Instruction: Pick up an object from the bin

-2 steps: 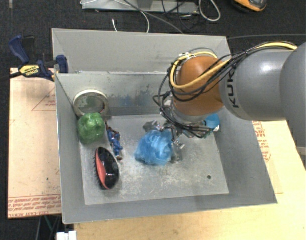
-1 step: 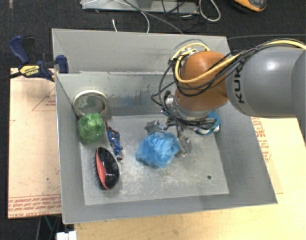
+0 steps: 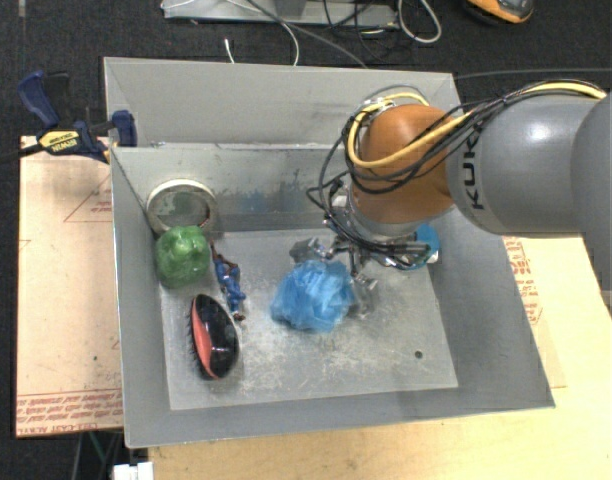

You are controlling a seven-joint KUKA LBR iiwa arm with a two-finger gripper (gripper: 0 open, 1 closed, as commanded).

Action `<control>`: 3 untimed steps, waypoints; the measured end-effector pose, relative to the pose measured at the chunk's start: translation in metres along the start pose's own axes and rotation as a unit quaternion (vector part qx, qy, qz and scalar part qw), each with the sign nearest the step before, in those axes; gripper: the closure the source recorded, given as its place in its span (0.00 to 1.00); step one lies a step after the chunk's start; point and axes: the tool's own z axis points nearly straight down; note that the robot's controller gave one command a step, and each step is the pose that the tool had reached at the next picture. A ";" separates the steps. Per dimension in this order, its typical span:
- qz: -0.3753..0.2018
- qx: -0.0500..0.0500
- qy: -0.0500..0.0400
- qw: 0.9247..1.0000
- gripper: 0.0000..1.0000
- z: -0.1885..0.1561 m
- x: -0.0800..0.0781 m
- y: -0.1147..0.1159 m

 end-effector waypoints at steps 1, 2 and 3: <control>-0.102 0.003 -0.003 0.995 1.00 -0.131 -0.005 0.007; -0.102 0.002 -0.003 0.995 1.00 -0.130 -0.005 0.007; -0.151 0.002 -0.004 0.988 1.00 -0.095 -0.002 0.013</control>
Offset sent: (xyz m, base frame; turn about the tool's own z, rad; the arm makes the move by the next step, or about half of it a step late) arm 0.0000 0.0000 0.0000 0.0000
